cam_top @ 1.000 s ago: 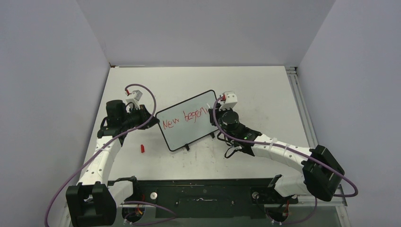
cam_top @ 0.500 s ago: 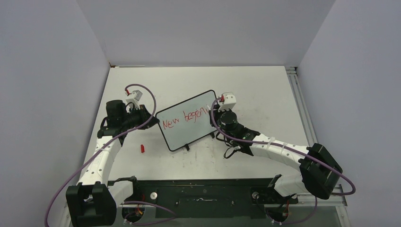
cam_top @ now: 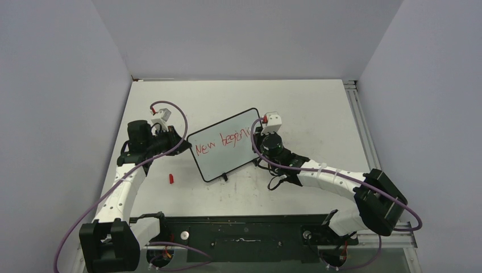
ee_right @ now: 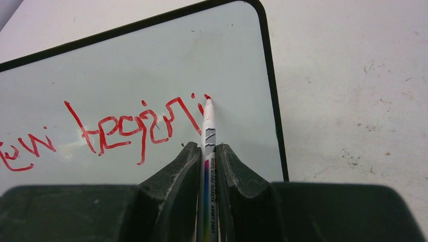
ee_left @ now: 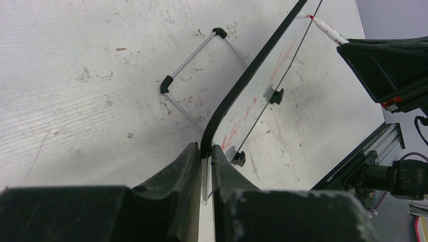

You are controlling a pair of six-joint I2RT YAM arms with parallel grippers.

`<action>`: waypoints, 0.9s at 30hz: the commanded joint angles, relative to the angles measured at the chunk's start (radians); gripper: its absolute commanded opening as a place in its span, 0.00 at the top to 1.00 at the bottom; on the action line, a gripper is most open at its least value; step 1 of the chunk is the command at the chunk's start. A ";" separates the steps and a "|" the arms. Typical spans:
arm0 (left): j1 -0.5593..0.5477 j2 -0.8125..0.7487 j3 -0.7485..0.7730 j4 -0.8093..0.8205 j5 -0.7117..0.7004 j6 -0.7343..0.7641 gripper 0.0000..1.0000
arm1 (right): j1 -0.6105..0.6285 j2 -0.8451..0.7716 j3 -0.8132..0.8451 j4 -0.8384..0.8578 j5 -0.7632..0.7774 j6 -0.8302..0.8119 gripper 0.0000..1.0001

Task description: Write a sentence on the whiteboard

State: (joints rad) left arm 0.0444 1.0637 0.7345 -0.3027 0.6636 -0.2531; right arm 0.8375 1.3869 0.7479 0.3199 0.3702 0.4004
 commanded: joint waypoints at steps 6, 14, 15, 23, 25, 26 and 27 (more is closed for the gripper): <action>-0.001 -0.017 0.012 0.014 -0.008 0.012 1.00 | -0.010 0.004 -0.006 0.025 0.009 0.006 0.95; -0.001 -0.018 0.012 0.014 -0.007 0.012 1.00 | -0.010 -0.011 -0.047 0.008 -0.003 0.034 0.95; -0.001 -0.019 0.012 0.014 -0.007 0.012 1.00 | -0.010 -0.014 -0.053 0.008 -0.004 0.036 0.95; -0.001 -0.021 0.011 0.014 -0.007 0.012 1.00 | -0.008 -0.017 -0.066 0.016 -0.010 0.043 0.95; -0.001 -0.021 0.011 0.014 -0.007 0.012 1.00 | -0.008 -0.016 -0.059 0.021 -0.011 0.041 0.95; -0.001 -0.021 0.010 0.015 -0.007 0.012 1.00 | -0.009 -0.016 -0.054 0.023 -0.011 0.040 0.95; -0.001 -0.021 0.011 0.015 -0.006 0.012 1.00 | -0.008 -0.015 -0.050 0.027 -0.011 0.038 0.95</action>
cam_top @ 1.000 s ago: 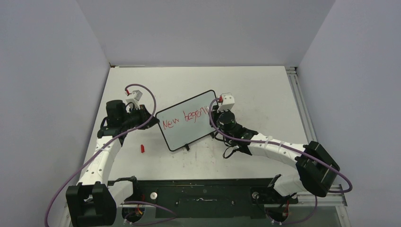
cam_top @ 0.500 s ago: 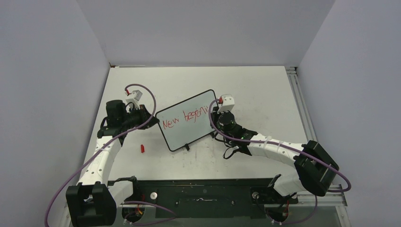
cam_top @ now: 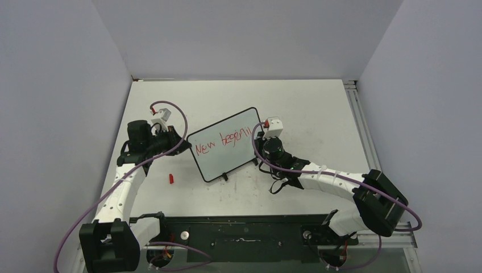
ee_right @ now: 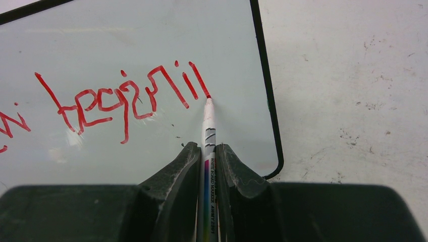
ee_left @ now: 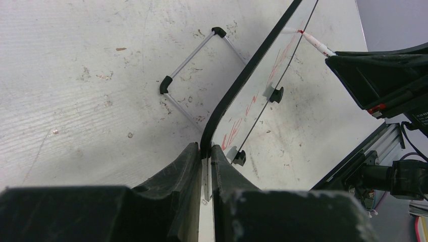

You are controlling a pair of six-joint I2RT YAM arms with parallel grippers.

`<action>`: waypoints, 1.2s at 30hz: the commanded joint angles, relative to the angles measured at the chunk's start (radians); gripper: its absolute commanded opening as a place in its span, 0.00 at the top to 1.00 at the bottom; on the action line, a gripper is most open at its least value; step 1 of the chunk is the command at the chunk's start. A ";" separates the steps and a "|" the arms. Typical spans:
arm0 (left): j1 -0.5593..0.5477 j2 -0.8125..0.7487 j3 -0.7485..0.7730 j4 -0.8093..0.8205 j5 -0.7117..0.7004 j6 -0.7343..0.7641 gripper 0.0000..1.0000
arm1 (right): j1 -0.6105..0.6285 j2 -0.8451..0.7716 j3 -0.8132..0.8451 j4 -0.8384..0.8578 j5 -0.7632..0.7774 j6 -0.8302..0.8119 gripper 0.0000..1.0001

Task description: Write a sentence on the whiteboard

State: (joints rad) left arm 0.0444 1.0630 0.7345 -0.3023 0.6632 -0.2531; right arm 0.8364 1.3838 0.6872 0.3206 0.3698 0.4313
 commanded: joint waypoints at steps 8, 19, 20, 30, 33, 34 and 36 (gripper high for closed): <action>-0.001 -0.020 0.010 0.014 -0.007 0.012 1.00 | -0.008 0.001 0.047 0.066 -0.005 -0.012 0.95; -0.001 -0.016 0.013 0.015 -0.007 0.012 1.00 | -0.008 0.009 0.069 0.081 0.004 -0.024 0.95; -0.001 -0.016 0.013 0.015 -0.006 0.012 1.00 | -0.008 0.009 0.070 0.083 0.005 -0.027 0.95; -0.001 -0.018 0.011 0.015 -0.007 0.013 1.00 | -0.011 0.035 0.086 0.086 0.033 -0.035 0.95; -0.001 -0.019 0.011 0.016 -0.006 0.012 1.00 | -0.011 0.037 0.086 0.087 0.048 -0.033 0.95; -0.001 -0.019 0.011 0.016 -0.005 0.012 1.00 | -0.011 0.036 0.085 0.087 0.052 -0.033 0.95; -0.001 -0.018 0.011 0.015 -0.005 0.012 1.00 | -0.013 0.032 0.083 0.089 0.060 -0.030 0.95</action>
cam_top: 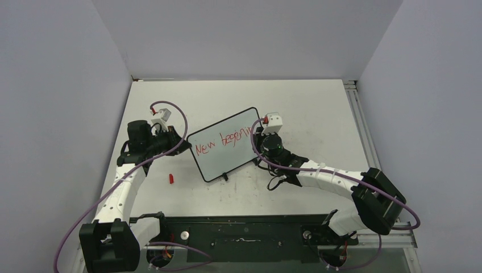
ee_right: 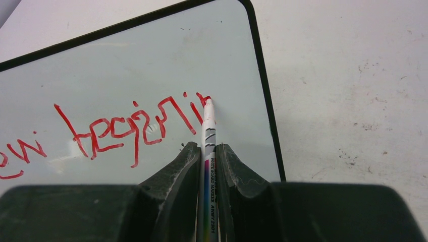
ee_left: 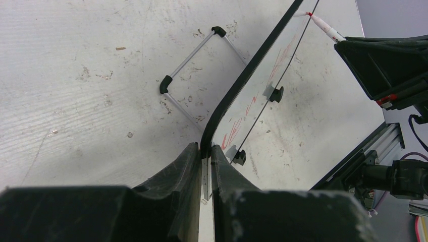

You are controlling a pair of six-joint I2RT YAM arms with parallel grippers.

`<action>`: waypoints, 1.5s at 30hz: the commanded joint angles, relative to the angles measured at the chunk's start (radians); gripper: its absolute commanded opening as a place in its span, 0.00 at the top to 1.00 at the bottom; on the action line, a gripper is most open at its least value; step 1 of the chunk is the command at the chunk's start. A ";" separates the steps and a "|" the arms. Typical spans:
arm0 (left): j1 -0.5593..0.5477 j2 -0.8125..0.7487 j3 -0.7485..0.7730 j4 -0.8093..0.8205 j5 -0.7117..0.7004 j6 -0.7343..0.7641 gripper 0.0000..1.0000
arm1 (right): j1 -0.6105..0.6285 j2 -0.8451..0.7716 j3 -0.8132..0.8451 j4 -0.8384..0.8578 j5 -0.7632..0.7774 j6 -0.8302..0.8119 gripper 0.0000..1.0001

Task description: Write a sentence on the whiteboard

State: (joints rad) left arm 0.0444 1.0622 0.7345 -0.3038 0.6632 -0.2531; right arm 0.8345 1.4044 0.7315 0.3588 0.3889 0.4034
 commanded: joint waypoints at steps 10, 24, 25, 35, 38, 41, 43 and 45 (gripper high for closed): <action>-0.001 -0.019 0.011 0.015 -0.007 0.012 1.00 | -0.023 0.012 0.034 0.036 0.022 -0.002 0.95; -0.001 -0.022 0.011 0.016 -0.006 0.012 1.00 | -0.023 -0.002 -0.021 -0.010 -0.012 0.030 0.95; -0.001 -0.022 0.011 0.016 -0.005 0.012 1.00 | -0.022 -0.004 -0.025 -0.012 -0.012 0.031 0.95; -0.001 -0.024 0.009 0.015 -0.006 0.012 1.00 | -0.022 -0.019 -0.047 -0.023 -0.005 0.047 0.95; -0.001 -0.024 0.009 0.015 -0.007 0.012 1.00 | -0.023 -0.022 -0.053 -0.023 -0.004 0.051 0.95; -0.001 -0.023 0.009 0.016 -0.006 0.012 1.00 | -0.021 -0.035 -0.056 -0.023 -0.007 0.051 0.95; -0.001 -0.022 0.008 0.016 -0.006 0.012 1.00 | -0.020 -0.049 -0.057 -0.025 -0.005 0.050 0.95; -0.001 -0.024 0.009 0.015 -0.007 0.012 1.00 | -0.021 -0.069 -0.055 -0.028 -0.002 0.049 0.95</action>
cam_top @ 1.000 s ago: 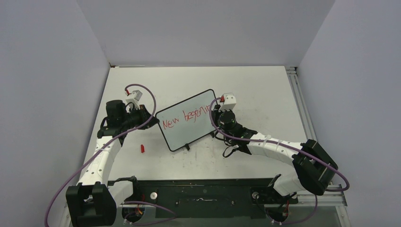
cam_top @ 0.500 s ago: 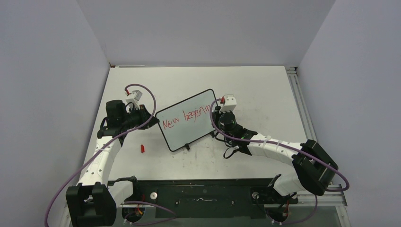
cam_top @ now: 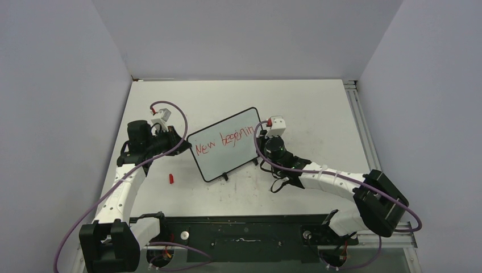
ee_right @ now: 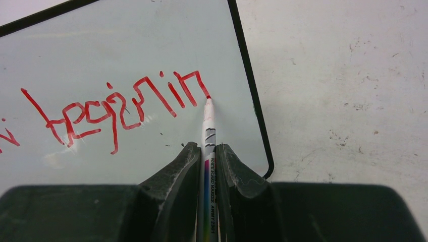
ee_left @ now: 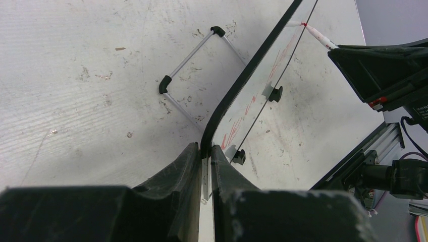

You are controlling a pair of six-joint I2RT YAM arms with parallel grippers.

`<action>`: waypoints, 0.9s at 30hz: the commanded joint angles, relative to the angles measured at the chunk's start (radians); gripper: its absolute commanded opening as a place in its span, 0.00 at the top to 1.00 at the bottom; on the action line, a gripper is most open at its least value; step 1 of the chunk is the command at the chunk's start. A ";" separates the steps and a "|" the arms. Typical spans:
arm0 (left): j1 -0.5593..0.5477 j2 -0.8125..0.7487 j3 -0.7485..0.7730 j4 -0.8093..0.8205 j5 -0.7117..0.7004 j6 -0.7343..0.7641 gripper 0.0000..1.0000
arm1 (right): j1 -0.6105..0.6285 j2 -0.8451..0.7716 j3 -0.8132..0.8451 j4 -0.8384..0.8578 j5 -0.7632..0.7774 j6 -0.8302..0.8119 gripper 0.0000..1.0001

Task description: Write a sentence on the whiteboard

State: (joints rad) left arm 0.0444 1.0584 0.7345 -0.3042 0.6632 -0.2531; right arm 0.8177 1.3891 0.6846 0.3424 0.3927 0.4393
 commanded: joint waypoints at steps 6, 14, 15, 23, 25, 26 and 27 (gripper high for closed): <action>-0.001 -0.020 0.009 0.017 -0.007 0.012 1.00 | -0.005 -0.141 -0.022 0.011 -0.015 0.005 0.95; -0.001 -0.023 0.008 0.016 -0.007 0.012 1.00 | -0.023 -0.130 0.023 -0.004 -0.062 -0.036 0.95; -0.001 -0.024 0.008 0.017 -0.008 0.012 1.00 | -0.030 -0.133 0.018 0.007 -0.086 -0.036 0.95; -0.001 -0.020 0.009 0.016 -0.008 0.012 1.00 | -0.132 -0.153 -0.014 0.065 -0.252 -0.031 0.95; -0.001 -0.020 0.009 0.016 -0.008 0.012 1.00 | -0.151 -0.154 -0.021 0.073 -0.276 -0.039 0.95; -0.001 -0.020 0.009 0.016 -0.008 0.012 1.00 | -0.154 -0.155 -0.024 0.073 -0.277 -0.044 0.95; -0.001 -0.020 0.009 0.017 -0.007 0.012 1.00 | -0.157 -0.155 -0.026 0.074 -0.276 -0.048 0.95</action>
State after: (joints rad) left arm 0.0425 1.0584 0.7330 -0.3069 0.6632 -0.2508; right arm 0.6819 1.2648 0.6651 0.3439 0.1802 0.4099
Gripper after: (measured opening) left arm 0.085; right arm 0.152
